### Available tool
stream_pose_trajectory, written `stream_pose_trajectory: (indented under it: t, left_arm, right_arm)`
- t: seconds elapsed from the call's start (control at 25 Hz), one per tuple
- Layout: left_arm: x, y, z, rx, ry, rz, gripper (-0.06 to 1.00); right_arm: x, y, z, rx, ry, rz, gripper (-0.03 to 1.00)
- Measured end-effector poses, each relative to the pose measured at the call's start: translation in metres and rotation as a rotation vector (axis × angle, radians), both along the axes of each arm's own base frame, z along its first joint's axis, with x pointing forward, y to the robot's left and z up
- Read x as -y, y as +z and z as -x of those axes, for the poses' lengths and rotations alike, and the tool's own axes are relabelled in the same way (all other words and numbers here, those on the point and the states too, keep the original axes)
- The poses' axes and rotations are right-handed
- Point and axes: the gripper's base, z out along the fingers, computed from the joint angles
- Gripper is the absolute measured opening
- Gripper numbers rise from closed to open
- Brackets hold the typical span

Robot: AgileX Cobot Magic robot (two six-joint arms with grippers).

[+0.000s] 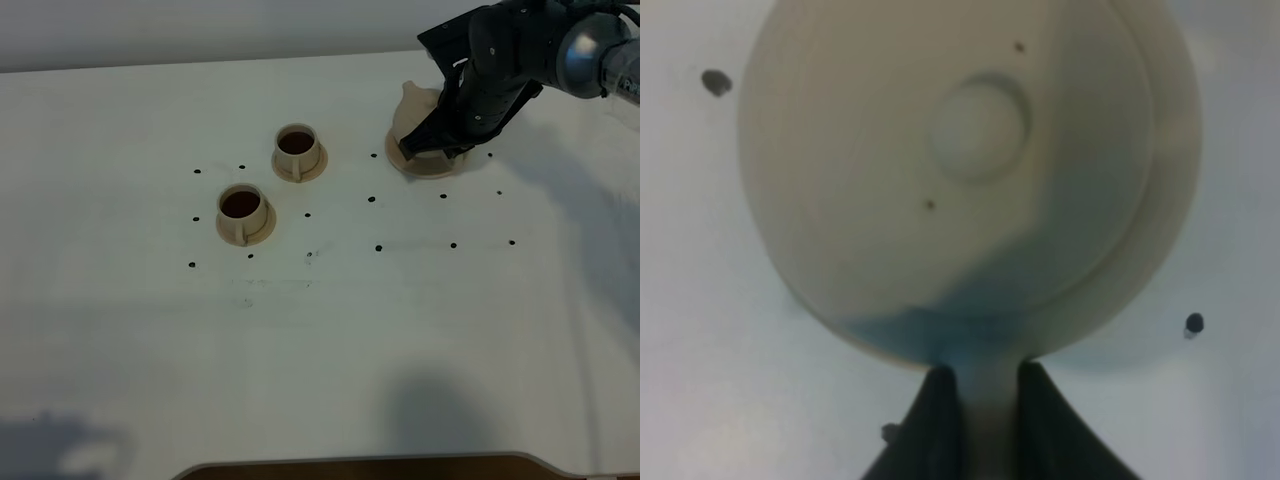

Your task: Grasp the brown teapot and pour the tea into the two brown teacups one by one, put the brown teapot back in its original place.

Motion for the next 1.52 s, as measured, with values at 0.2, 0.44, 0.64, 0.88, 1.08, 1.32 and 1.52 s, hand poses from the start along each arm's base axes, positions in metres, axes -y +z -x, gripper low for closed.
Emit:
stream_pose_trajectory:
  t: [0.2,0.44,0.64,0.88,1.08,1.32,1.52]
  left_arm:
    - [0.0,0.0,0.0,0.0,0.0,0.0,0.46]
    - [0.0,0.0,0.0,0.0,0.0,0.0,0.46]
    - [0.0,0.0,0.0,0.0,0.0,0.0,0.46]
    - [0.0,0.0,0.0,0.0,0.0,0.0,0.46]
    - [0.0,0.0,0.0,0.0,0.0,0.0,0.46]
    - [0.0,0.0,0.0,0.0,0.0,0.0,0.46]
    - [0.0,0.0,0.0,0.0,0.0,0.0,0.46]
  right_arm:
    - [0.0,-0.008,0.0,-0.017,-0.001,0.003,0.11]
    - [0.0,-0.008,0.0,-0.017,-0.001,0.003,0.11]
    - [-0.001,-0.008,0.0,-0.017,-0.005,-0.006,0.14]
    - [-0.001,-0.008,0.001,-0.035,-0.009,-0.008,0.34]
    - [0.003,0.0,0.012,-0.13,-0.014,0.023,0.45]
    - [0.01,0.053,0.042,-0.262,-0.033,0.051,0.45]
    - [0.013,0.084,0.067,-0.265,-0.056,0.001,0.4]
